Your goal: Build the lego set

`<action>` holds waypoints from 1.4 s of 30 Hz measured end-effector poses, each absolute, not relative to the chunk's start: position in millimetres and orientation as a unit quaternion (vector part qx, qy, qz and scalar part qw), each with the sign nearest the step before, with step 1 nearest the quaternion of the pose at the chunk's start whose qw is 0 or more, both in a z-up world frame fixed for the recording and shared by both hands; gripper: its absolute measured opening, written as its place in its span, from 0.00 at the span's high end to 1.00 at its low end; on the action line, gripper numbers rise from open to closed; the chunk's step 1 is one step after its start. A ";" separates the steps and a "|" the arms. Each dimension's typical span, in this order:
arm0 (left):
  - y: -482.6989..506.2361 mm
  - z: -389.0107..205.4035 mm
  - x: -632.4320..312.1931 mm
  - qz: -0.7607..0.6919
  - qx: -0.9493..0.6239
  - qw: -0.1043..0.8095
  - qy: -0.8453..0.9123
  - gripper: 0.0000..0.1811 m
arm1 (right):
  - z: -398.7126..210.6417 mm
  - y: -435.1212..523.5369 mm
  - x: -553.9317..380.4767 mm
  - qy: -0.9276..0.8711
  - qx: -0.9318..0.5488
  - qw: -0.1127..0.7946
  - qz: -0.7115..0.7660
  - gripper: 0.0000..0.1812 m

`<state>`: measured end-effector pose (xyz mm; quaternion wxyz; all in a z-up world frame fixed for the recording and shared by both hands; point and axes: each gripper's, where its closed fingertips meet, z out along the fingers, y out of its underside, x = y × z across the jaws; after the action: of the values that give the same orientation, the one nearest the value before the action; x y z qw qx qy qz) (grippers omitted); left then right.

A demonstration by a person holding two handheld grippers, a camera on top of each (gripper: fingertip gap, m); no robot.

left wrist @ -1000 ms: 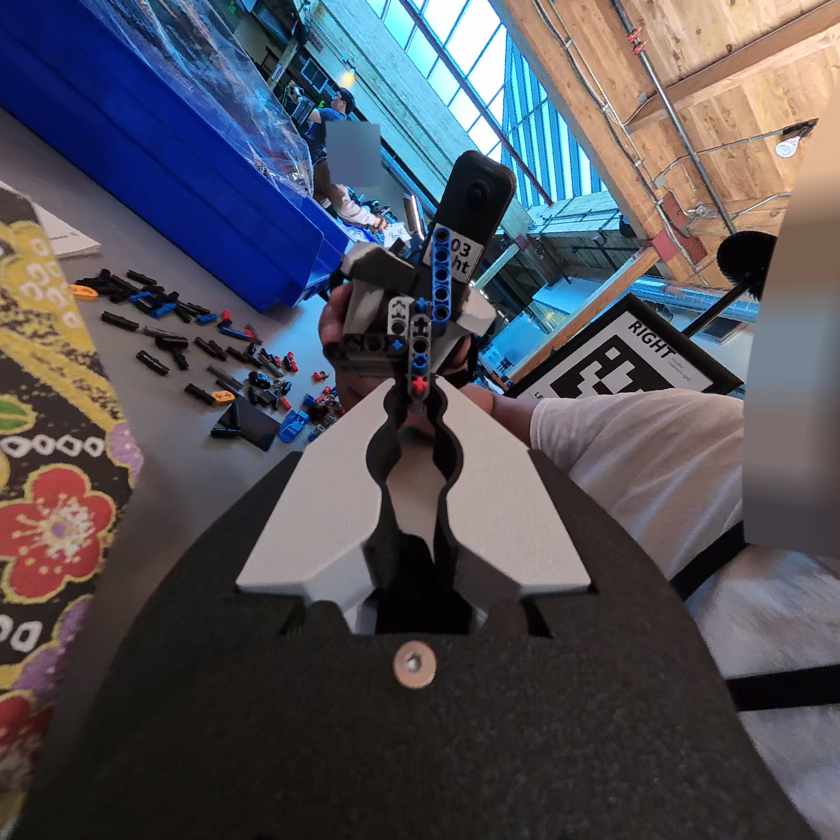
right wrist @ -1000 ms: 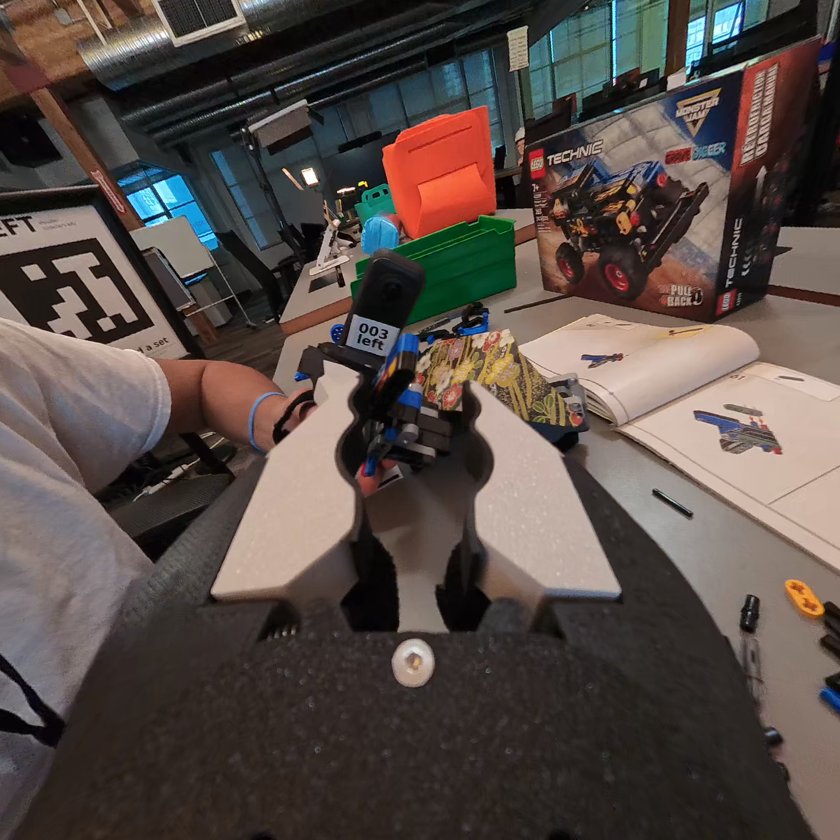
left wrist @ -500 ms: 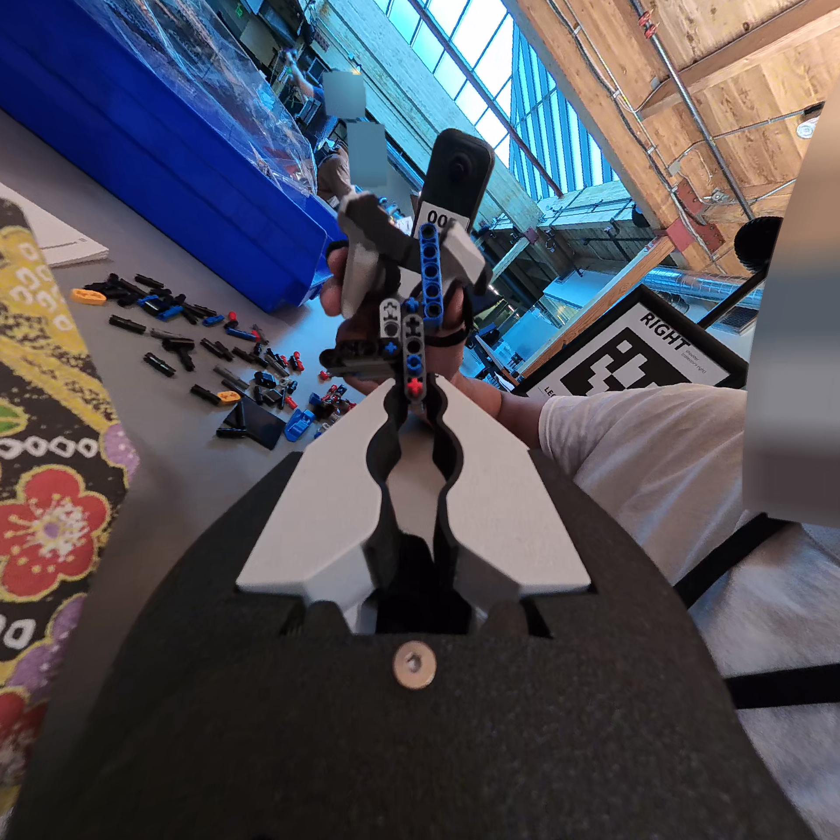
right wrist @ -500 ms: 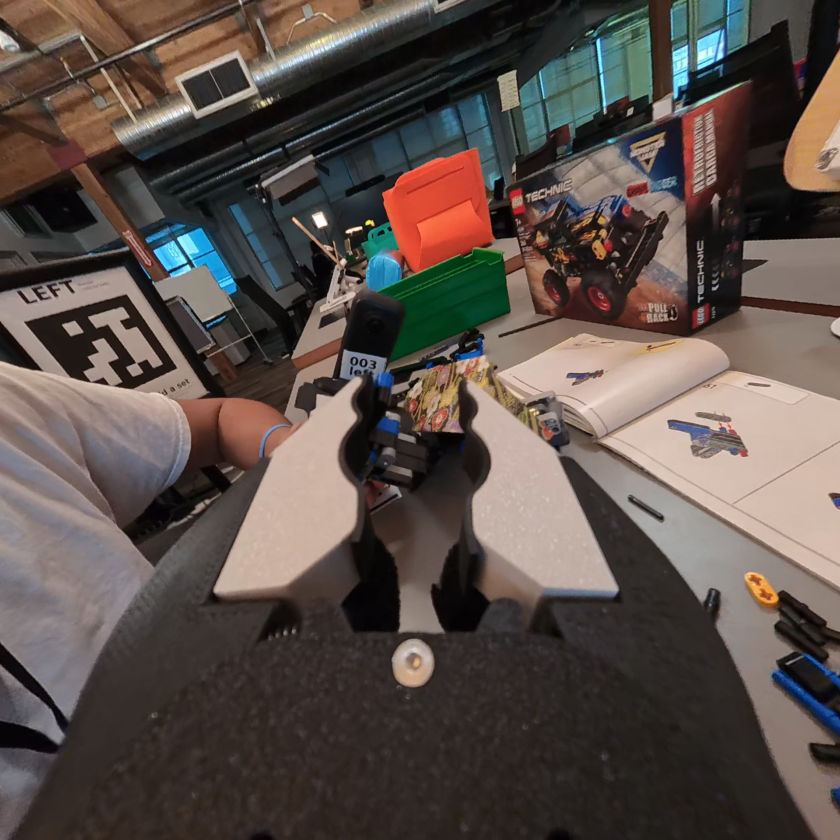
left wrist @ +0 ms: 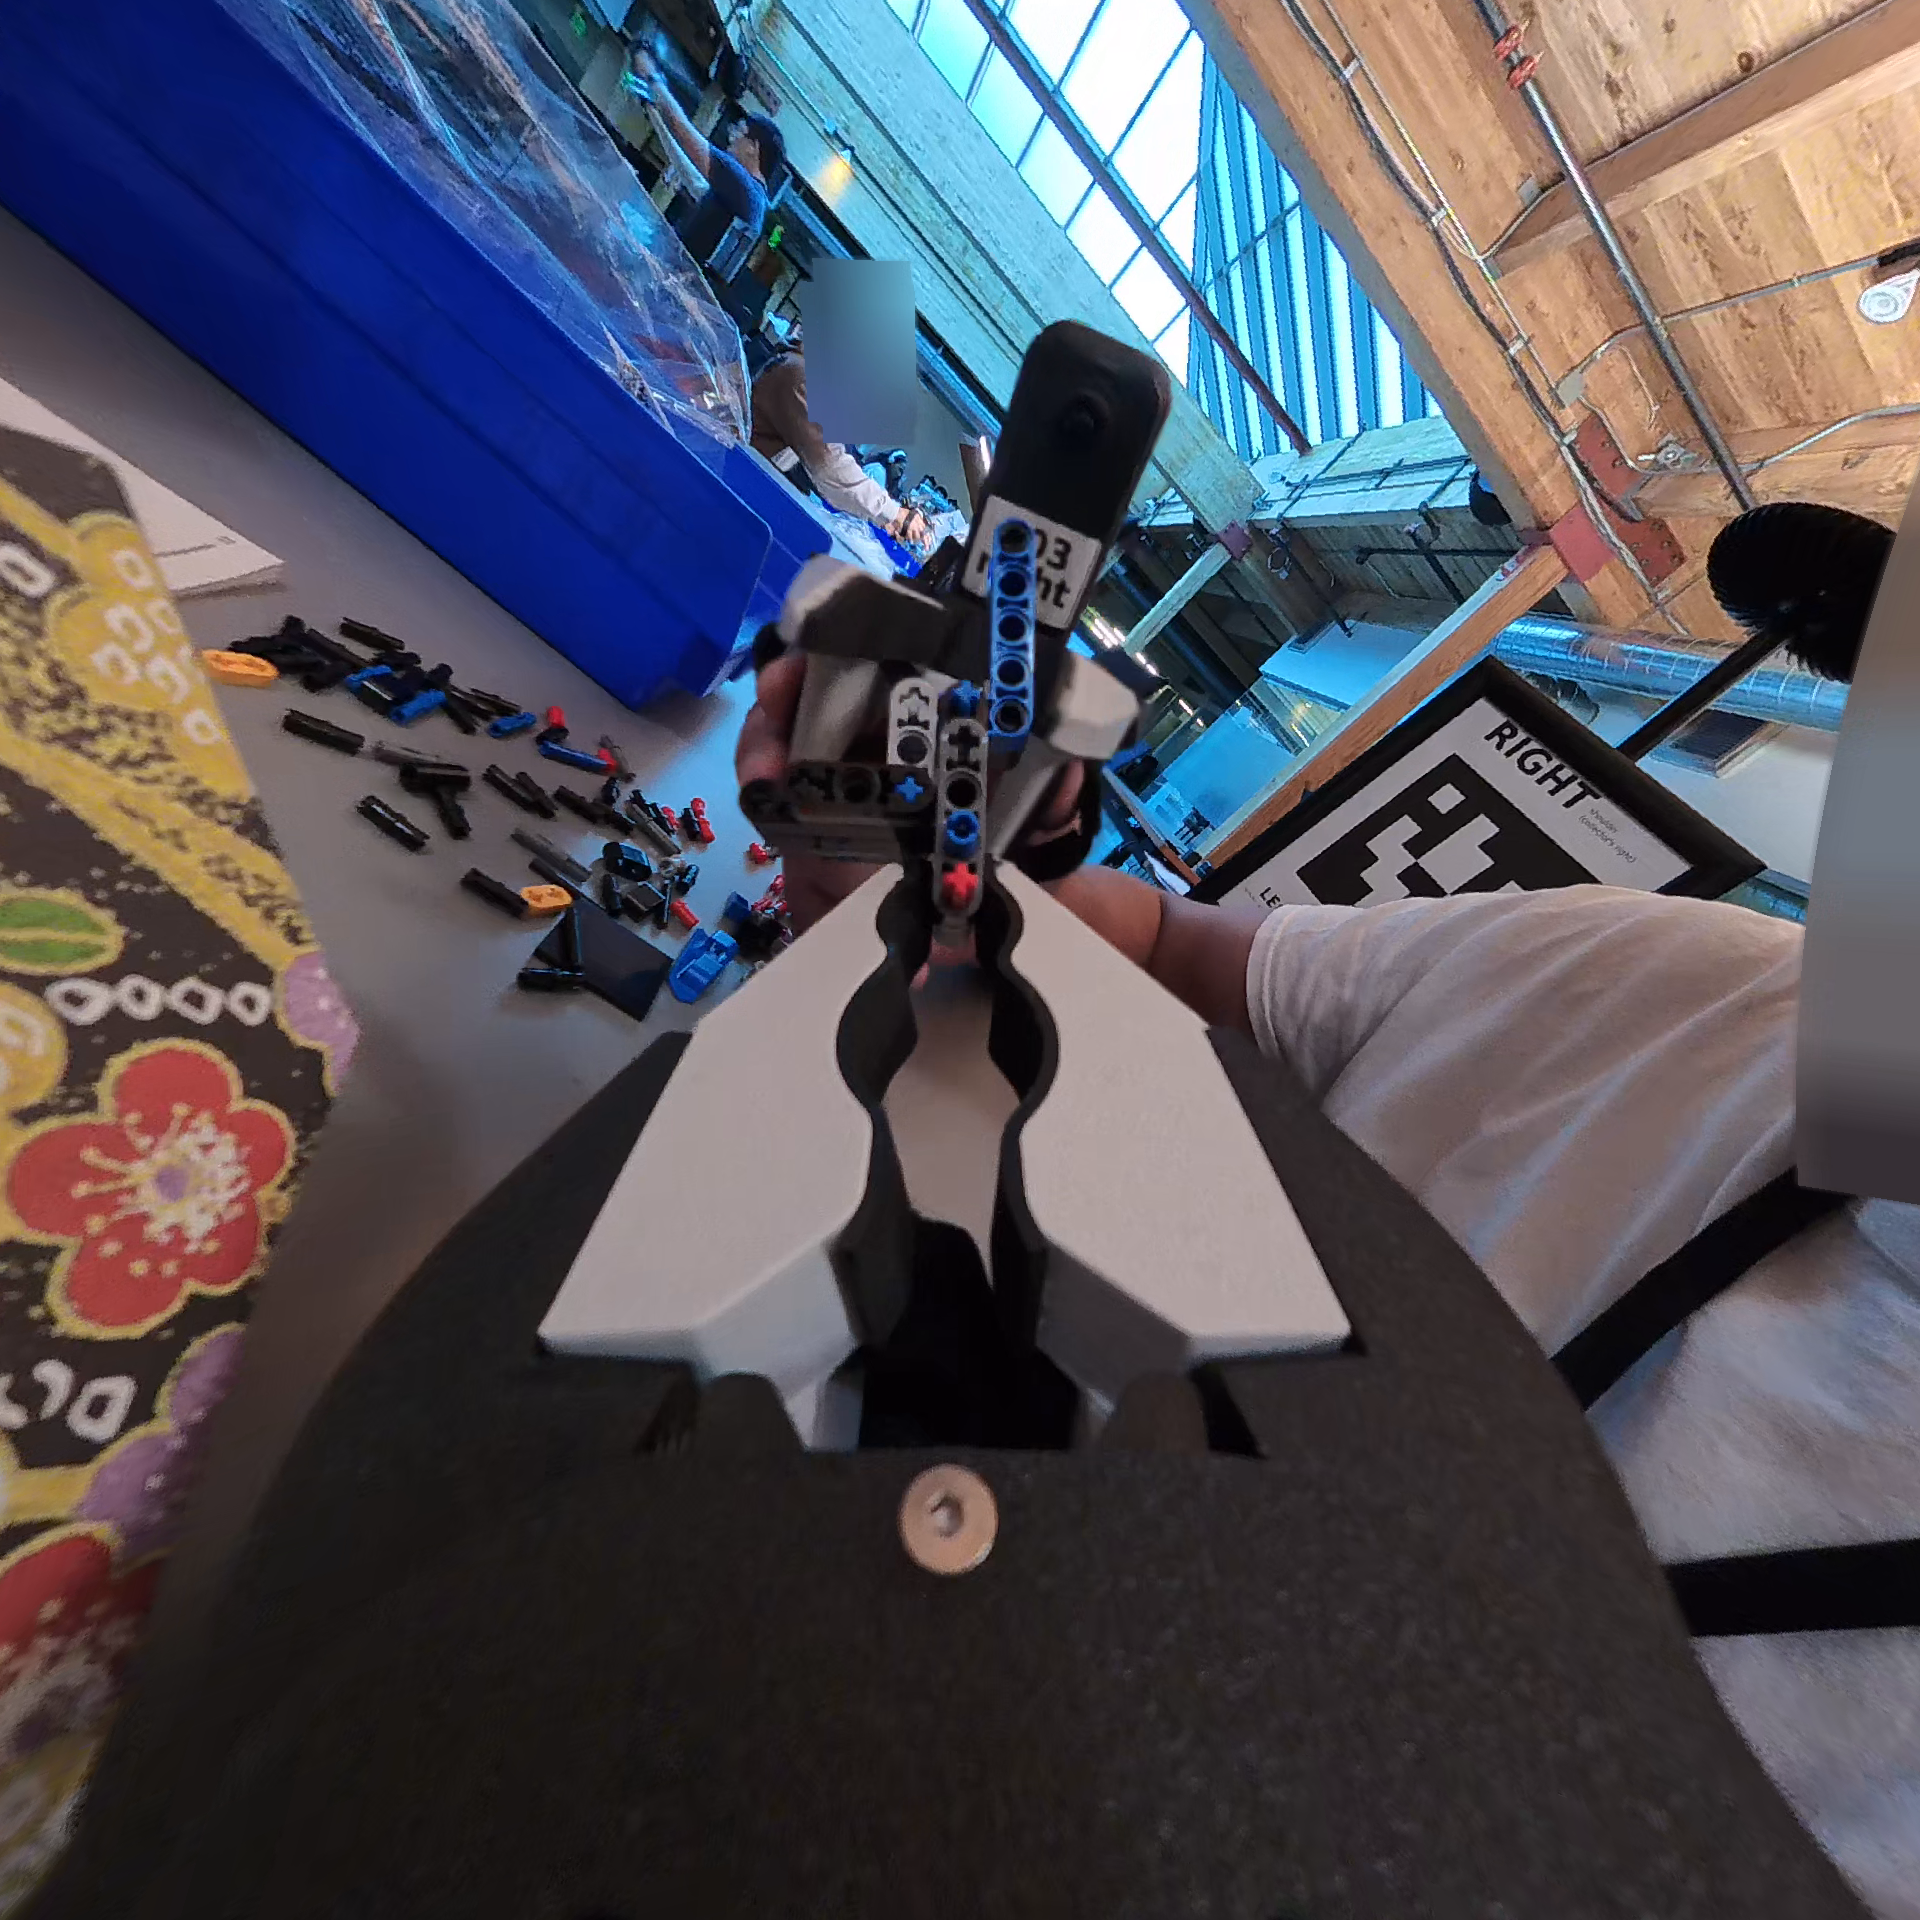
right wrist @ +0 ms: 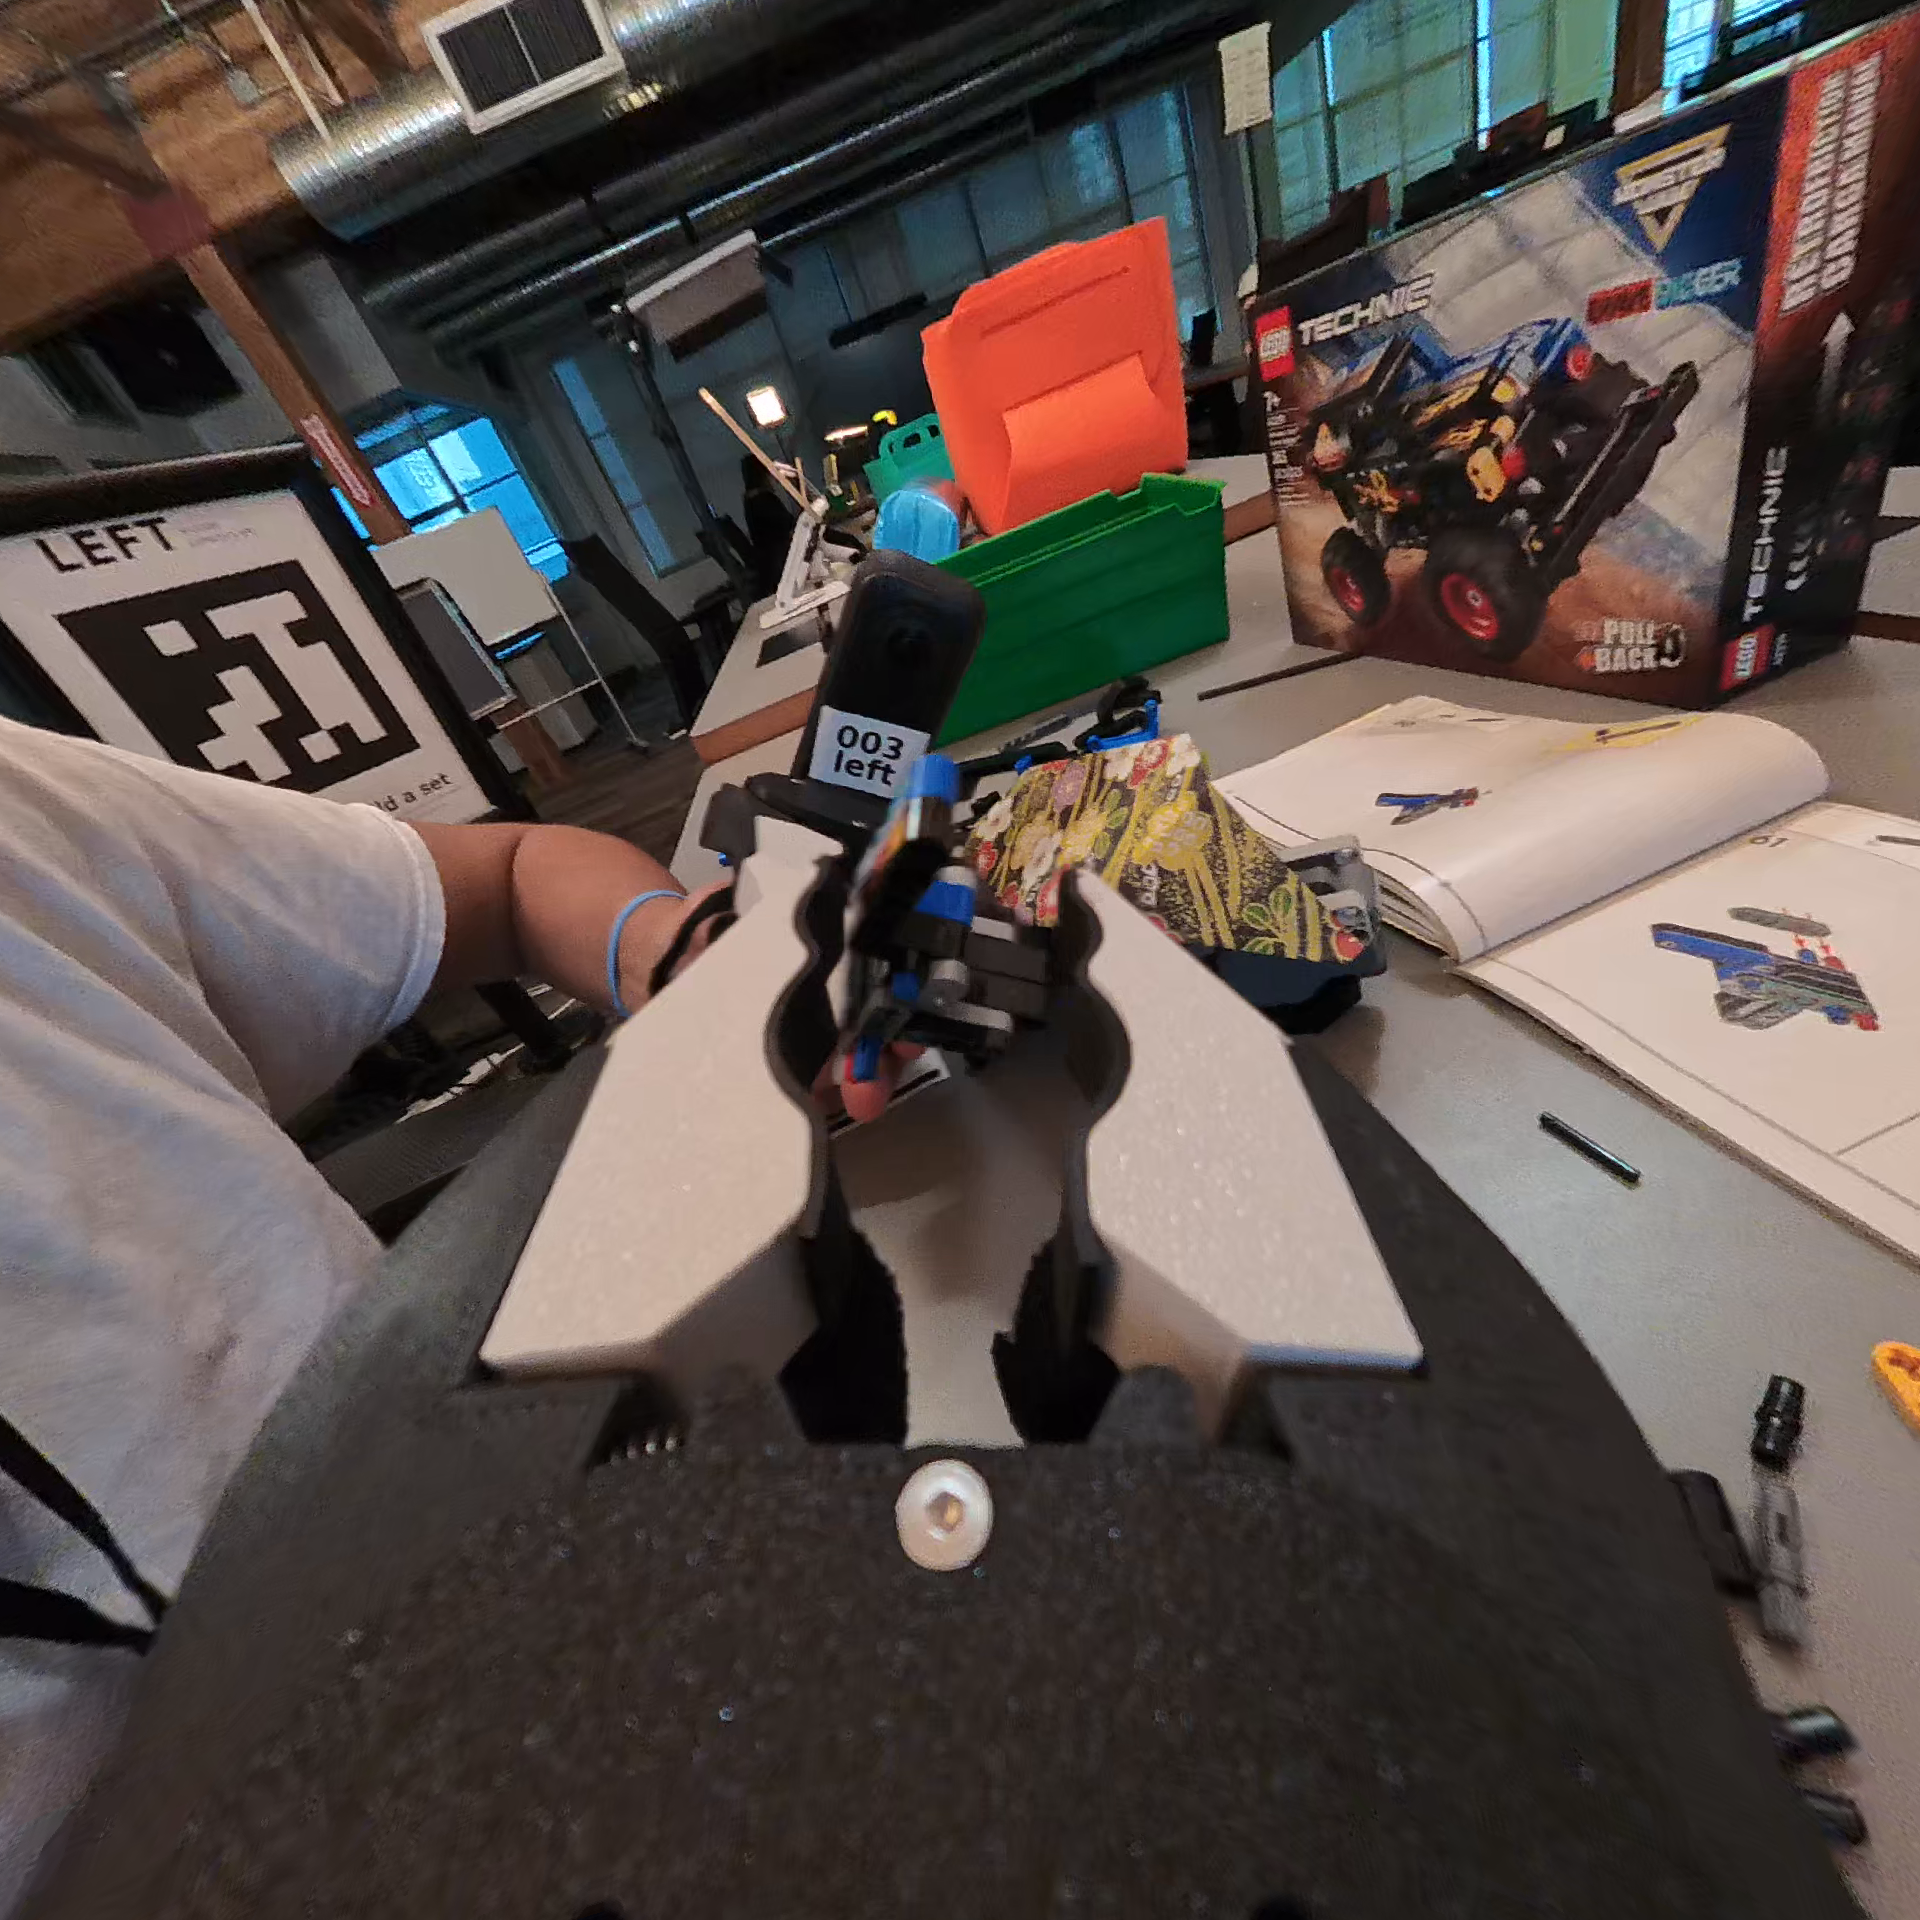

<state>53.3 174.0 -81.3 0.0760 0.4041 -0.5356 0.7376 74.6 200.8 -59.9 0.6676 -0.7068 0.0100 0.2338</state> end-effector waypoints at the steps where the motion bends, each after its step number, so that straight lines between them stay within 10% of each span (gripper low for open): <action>1: 173.7 -82.1 53.4 0.736 0.405 0.074 -0.538 0.97 | -59.2 200.4 78.8 0.016 -0.705 0.670 0.232 0.78; 42: 175.2 -81.8 53.8 0.734 0.407 0.069 -0.539 0.97 | -41.9 189.5 119.1 0.065 -0.684 0.687 0.239 0.77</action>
<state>53.8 175.2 -81.8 0.0693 0.4072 -0.5386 0.7343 119.1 189.5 -41.9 0.6867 -0.6835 0.0646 0.2389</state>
